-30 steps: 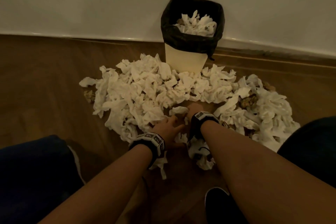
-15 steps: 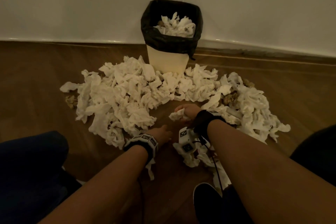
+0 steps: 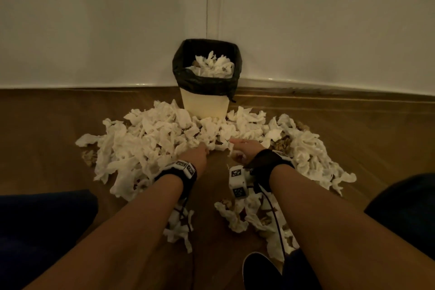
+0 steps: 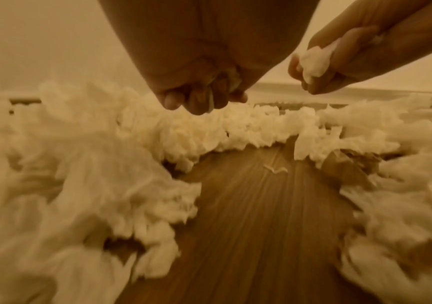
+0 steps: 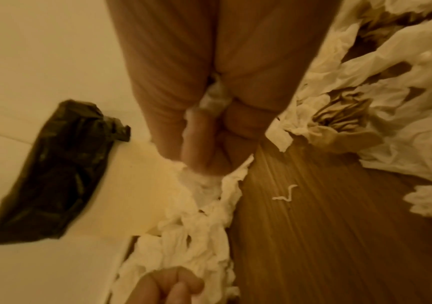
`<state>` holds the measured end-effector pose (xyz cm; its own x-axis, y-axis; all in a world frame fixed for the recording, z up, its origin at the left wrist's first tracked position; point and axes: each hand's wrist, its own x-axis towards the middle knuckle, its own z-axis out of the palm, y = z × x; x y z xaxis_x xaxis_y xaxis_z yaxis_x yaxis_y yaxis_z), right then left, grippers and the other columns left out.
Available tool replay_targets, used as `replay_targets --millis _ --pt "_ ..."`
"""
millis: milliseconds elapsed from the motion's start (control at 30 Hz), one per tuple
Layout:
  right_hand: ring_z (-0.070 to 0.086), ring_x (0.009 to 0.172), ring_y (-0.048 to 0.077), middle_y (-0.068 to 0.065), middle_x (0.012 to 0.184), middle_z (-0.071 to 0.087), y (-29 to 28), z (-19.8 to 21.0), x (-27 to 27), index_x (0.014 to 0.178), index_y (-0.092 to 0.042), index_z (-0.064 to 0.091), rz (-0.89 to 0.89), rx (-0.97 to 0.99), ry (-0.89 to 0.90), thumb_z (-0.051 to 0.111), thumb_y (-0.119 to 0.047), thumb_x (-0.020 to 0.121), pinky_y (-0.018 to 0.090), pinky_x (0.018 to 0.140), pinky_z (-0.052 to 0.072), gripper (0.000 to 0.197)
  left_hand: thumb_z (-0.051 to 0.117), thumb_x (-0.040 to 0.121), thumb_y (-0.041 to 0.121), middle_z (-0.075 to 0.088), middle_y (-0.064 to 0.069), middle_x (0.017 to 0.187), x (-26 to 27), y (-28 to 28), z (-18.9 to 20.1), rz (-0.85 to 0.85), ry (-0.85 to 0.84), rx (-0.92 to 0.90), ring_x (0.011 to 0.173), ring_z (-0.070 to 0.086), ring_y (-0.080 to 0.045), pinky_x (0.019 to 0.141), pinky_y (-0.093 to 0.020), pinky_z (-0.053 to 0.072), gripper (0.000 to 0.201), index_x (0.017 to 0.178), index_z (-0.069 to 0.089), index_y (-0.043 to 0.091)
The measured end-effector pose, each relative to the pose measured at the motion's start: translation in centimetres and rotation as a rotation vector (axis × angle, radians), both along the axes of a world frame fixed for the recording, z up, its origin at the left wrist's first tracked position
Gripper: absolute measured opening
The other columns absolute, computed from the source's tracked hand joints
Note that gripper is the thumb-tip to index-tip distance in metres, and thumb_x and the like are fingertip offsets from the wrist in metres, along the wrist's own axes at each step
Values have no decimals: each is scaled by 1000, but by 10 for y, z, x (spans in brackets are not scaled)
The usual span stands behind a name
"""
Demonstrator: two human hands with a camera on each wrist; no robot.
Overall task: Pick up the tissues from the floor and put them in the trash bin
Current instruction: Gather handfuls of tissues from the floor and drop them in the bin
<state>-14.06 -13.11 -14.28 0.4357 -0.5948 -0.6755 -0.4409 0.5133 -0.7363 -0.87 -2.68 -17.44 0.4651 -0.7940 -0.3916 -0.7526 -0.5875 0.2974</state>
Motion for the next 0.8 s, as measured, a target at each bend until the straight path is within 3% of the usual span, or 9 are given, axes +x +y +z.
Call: replay_targets --millis 67,167,267,300,400,467,600,700,800 --pt "58 77 10 -1 89 57 -2 14 0 128 -6 54 -9 -1 -72 56 -10 92 18 64 54 37 39 95 8 49 -15 128 1 -7 15 13 37 -34 110 53 -31 86 -37 44 35 128 43 17" --pt "64 76 9 6 102 63 -8 41 -1 117 -8 63 -61 99 -139 51 -10 95 13 53 50 25 49 90 2 32 -15 140 3 -17 38 -25 18 -44 119 47 -34 97 -39 40 49 136 39 17" --pt "55 119 20 10 132 55 -8 72 -1 125 -8 57 -9 -94 -112 50 -22 97 18 89 49 32 47 88 0 44 -13 133 4 -27 64 -33 72 -104 117 49 -30 96 -36 43 50 134 39 17" --pt "54 119 19 9 131 56 -8 79 1 131 -9 52 13 -147 -124 48 -24 98 18 90 48 37 45 88 -1 51 -11 125 5 -30 74 -23 105 -145 109 53 -27 88 -32 45 48 132 40 17" --pt "57 57 5 3 76 58 -21 111 7 119 -7 56 -96 -70 -239 45 -12 97 11 42 43 25 36 92 0 56 -11 102 9 -42 109 -5 134 -274 86 53 -23 67 -26 40 38 127 43 14" --pt "40 31 4 -1 55 49 -28 136 14 96 -11 59 -118 -59 -214 38 -18 100 12 30 28 22 34 95 4 57 -14 100 15 -50 134 -22 72 -363 85 55 -28 68 -31 39 30 122 44 12" --pt "36 40 14 9 50 54 -40 187 31 65 -12 60 -141 -379 -116 33 -51 97 18 40 30 57 27 101 29 60 -12 85 31 -66 185 -25 -100 -578 75 56 -30 65 -35 40 29 111 45 9" --pt "36 42 9 -1 56 39 -57 202 50 61 -19 43 -185 -508 -178 28 -36 101 17 42 29 46 29 100 27 50 -1 68 43 -79 207 15 -117 -661 64 51 -27 60 -35 39 21 110 40 13" --pt "44 60 18 3 69 47 -70 202 69 62 -20 42 -238 -698 -174 26 -27 102 29 62 40 44 38 94 13 54 -10 102 56 -92 216 115 17 -678 94 54 -32 87 -42 43 20 113 43 10"
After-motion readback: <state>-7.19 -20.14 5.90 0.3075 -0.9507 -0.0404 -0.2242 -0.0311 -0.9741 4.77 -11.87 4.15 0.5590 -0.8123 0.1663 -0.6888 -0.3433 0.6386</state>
